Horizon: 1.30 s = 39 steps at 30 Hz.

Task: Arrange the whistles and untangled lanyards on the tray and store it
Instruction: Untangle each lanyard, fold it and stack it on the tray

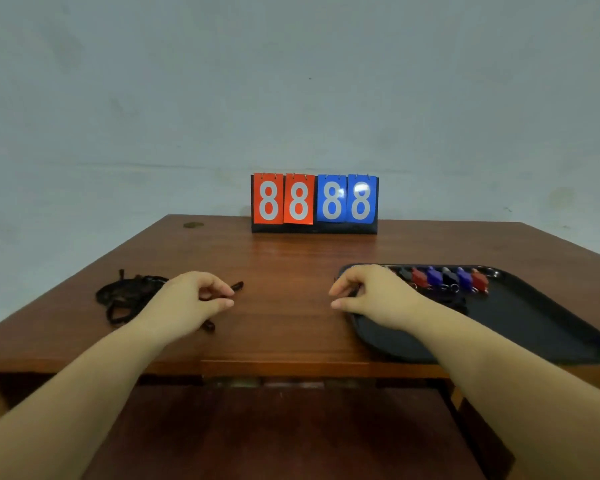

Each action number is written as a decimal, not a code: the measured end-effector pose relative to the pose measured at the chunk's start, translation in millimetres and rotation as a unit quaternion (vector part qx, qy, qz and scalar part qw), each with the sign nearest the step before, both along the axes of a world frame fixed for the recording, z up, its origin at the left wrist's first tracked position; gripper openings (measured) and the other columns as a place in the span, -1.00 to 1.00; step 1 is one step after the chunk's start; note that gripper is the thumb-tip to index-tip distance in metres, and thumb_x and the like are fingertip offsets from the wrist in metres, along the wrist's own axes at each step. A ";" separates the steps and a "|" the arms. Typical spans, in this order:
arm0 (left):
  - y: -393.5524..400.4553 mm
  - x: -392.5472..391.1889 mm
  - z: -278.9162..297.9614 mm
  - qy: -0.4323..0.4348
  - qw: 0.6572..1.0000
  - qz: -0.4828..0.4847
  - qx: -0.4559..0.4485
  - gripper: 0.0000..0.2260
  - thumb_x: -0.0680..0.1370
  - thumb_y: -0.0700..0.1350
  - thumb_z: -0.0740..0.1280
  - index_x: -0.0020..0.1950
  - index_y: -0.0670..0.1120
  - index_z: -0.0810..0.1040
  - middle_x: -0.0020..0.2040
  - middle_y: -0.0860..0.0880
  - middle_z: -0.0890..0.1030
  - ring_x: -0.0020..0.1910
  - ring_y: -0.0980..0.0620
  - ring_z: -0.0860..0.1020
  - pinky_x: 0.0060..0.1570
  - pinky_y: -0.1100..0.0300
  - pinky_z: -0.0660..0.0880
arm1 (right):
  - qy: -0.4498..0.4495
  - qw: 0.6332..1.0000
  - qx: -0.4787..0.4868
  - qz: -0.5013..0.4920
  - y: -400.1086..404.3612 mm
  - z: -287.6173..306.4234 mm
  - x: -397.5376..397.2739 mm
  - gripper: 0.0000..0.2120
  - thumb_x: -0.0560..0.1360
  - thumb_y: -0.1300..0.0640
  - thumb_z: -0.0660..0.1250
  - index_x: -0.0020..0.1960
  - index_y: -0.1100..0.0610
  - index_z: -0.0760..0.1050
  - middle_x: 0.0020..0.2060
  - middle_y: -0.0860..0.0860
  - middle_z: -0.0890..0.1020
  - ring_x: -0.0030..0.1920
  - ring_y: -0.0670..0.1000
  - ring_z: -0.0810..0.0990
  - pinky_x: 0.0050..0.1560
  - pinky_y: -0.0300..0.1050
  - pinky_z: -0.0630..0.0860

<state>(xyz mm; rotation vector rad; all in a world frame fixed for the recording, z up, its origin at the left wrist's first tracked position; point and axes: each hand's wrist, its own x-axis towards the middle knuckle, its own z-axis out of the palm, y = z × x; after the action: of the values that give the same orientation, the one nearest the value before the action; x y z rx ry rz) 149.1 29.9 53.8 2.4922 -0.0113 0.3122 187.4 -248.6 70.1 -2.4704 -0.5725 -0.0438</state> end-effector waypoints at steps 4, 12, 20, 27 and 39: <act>34.5 -6.4 -15.4 0.041 0.999 0.001 0.033 -0.90 0.48 0.00 0.39 -0.02 0.18 0.58 0.05 0.17 0.53 0.11 0.16 0.47 0.19 0.18 0.38 | 0.014 0.999 0.007 0.039 60.6 -11.9 -0.3 -0.83 0.43 0.04 0.43 0.01 0.04 0.59 -0.10 -0.11 0.59 -0.07 -0.13 0.54 -0.04 -0.29 0.45; 47.8 -1.3 -37.6 0.018 0.999 -0.029 0.039 -0.76 0.51 -0.01 0.37 0.18 0.10 0.56 0.05 0.10 0.52 0.02 0.17 0.50 -0.03 0.37 0.36 | 0.030 0.998 0.013 0.052 145.0 -46.1 1.4 -0.74 0.38 -0.08 0.45 0.02 -0.03 0.58 -0.15 -0.13 0.56 -0.08 -0.08 0.58 -0.02 -0.18 0.49; 51.1 6.7 -43.2 -0.031 0.994 -0.040 0.100 -0.89 0.51 0.09 0.33 -0.01 0.15 0.59 -0.02 0.14 0.43 0.05 0.13 0.36 0.09 0.24 0.28 | 0.019 0.998 0.052 0.030 154.6 -51.0 8.0 -0.91 0.47 -0.01 0.36 -0.10 -0.02 0.59 -0.24 -0.15 0.55 -0.22 -0.16 0.51 -0.22 -0.27 0.44; 20.3 14.3 -25.1 -0.014 0.993 -0.116 -0.029 -0.92 0.60 0.01 0.18 0.00 0.09 0.46 -0.10 0.13 0.58 -0.05 0.19 0.50 0.00 0.25 0.41 | -0.008 0.996 0.090 -0.002 118.1 -26.4 7.3 -0.93 0.49 0.04 0.34 -0.10 0.01 0.58 -0.23 -0.12 0.58 -0.22 -0.18 0.49 -0.22 -0.36 0.39; 11.2 21.8 -9.1 -0.027 0.994 -0.106 -0.006 -0.81 0.62 -0.02 0.16 0.09 0.06 0.56 -0.14 0.22 0.49 -0.13 0.27 0.48 -0.20 0.43 0.33 | -0.031 0.981 0.028 -0.191 -5.9 2.0 13.2 -0.95 0.51 0.03 0.32 -0.12 -0.02 0.52 -0.11 -0.11 0.61 0.00 -0.05 0.57 -0.04 -0.15 0.45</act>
<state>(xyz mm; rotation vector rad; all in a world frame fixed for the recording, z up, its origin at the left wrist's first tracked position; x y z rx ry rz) 170.9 41.1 44.6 2.4437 -0.2932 0.2882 200.6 -254.6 72.1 -2.4961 -0.1110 -0.2845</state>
